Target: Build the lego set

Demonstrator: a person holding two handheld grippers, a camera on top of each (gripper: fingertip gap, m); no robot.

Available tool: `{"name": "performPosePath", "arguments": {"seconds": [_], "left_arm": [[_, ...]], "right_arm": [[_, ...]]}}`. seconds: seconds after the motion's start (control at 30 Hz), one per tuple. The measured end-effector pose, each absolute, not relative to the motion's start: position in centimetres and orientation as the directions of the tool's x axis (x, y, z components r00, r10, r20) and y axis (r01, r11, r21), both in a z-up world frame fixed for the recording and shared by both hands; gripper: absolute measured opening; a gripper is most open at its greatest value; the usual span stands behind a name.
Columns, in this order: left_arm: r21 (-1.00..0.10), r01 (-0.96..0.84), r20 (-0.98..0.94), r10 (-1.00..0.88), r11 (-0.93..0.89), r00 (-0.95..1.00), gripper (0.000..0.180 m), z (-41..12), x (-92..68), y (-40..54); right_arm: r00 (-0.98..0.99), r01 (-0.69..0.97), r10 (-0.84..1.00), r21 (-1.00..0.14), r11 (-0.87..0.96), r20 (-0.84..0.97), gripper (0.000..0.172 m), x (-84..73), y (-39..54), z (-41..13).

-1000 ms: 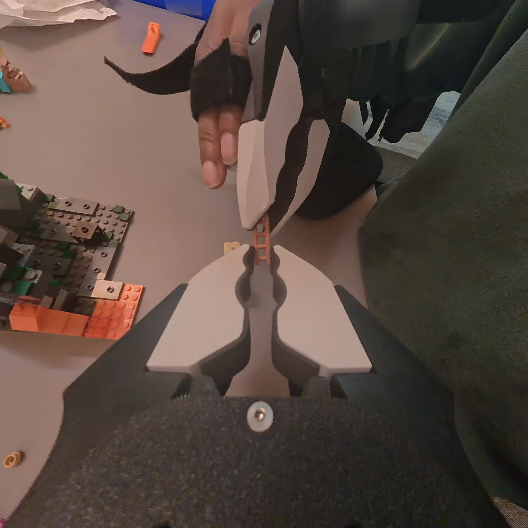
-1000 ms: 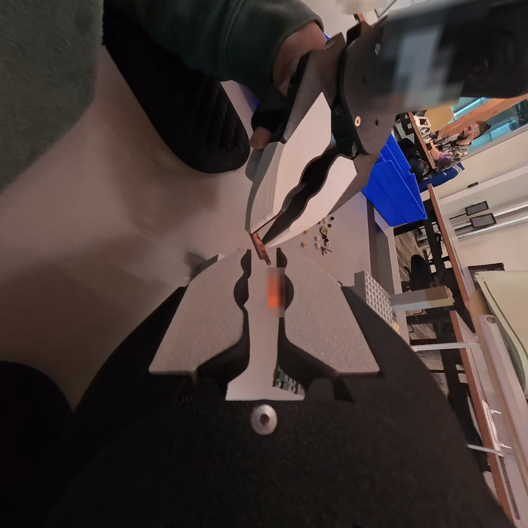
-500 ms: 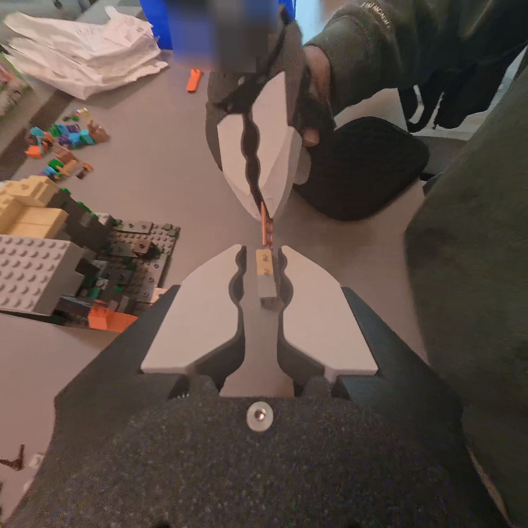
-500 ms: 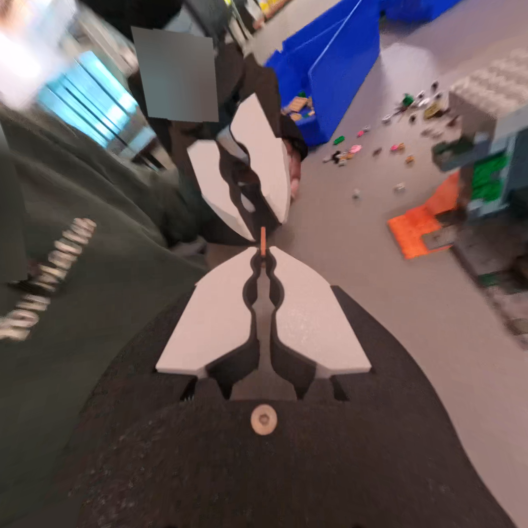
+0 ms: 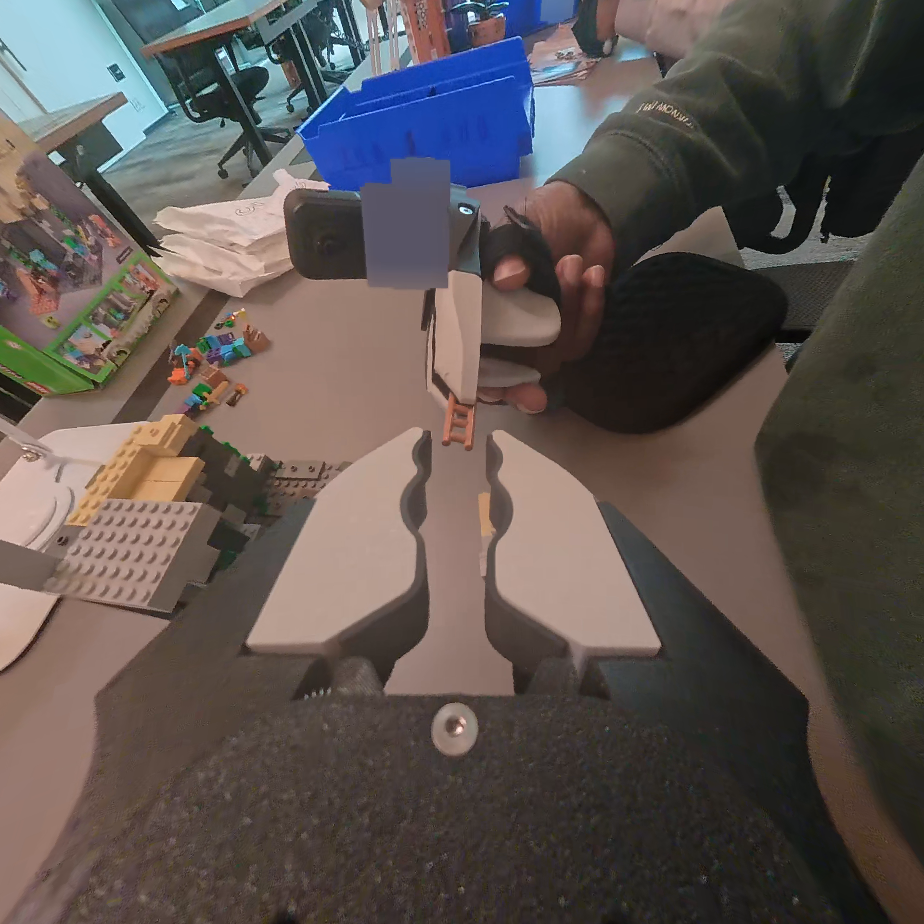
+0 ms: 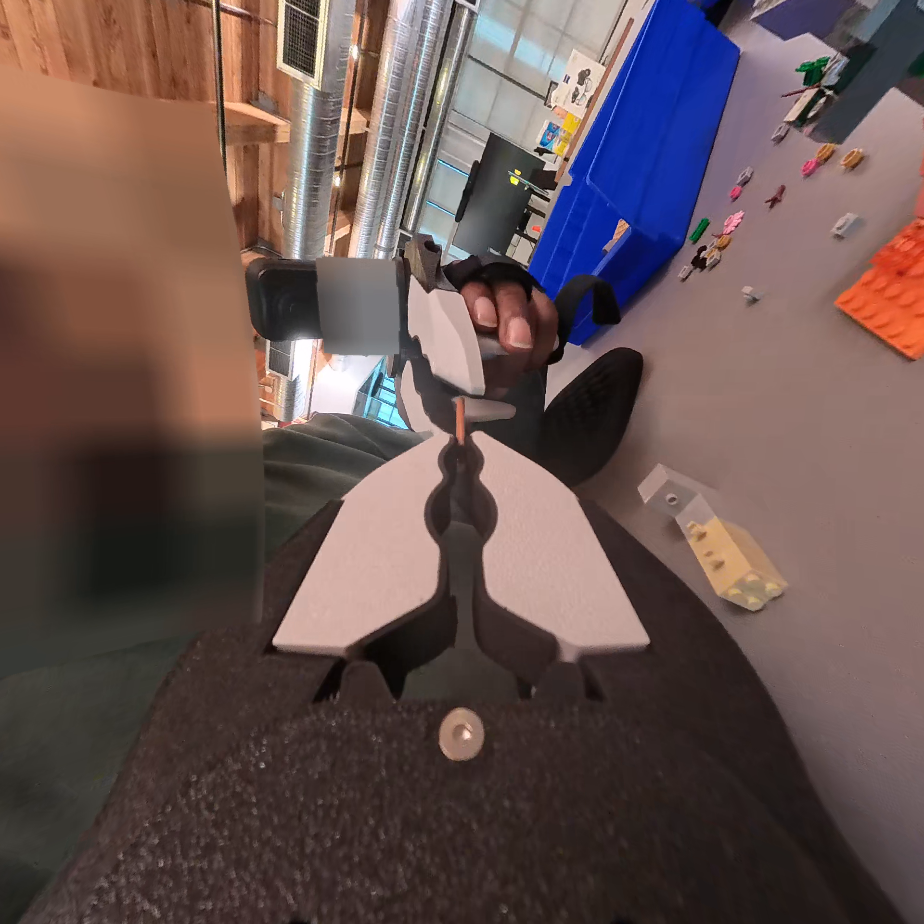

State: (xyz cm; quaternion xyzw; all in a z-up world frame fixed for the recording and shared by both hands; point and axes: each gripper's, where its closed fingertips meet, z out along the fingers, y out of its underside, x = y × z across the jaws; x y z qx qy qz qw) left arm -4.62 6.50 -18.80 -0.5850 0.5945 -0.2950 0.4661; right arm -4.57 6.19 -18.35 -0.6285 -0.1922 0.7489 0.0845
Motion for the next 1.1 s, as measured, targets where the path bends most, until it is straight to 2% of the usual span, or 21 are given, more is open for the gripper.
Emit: {"name": "performPosePath", "arguments": {"seconds": [0.63, 0.9, 1.1], "left_arm": [[-0.934, -0.358, -0.031, -0.994, -0.007, 0.101, 0.011, -18.94, -4.52, 6.23], [-0.934, -0.358, -0.011, -0.996, -0.021, 0.088, 0.011, -19.37, -4.49, 6.18], [-0.931, -0.365, -0.016, -0.996, -0.016, 0.083, 0.010, -19.54, -4.42, 6.07]], "right_arm": [[-0.179, 0.116, 0.378, -0.401, -0.909, -0.908, 0.002, -4.47, 6.16, -18.61], [-0.133, 0.132, 0.490, -0.506, -0.853, -0.861, 0.005, -4.35, 6.07, -18.90], [-0.126, 0.143, 0.523, -0.537, -0.831, -0.843, 0.009, -4.10, 6.01, -18.92]]}}
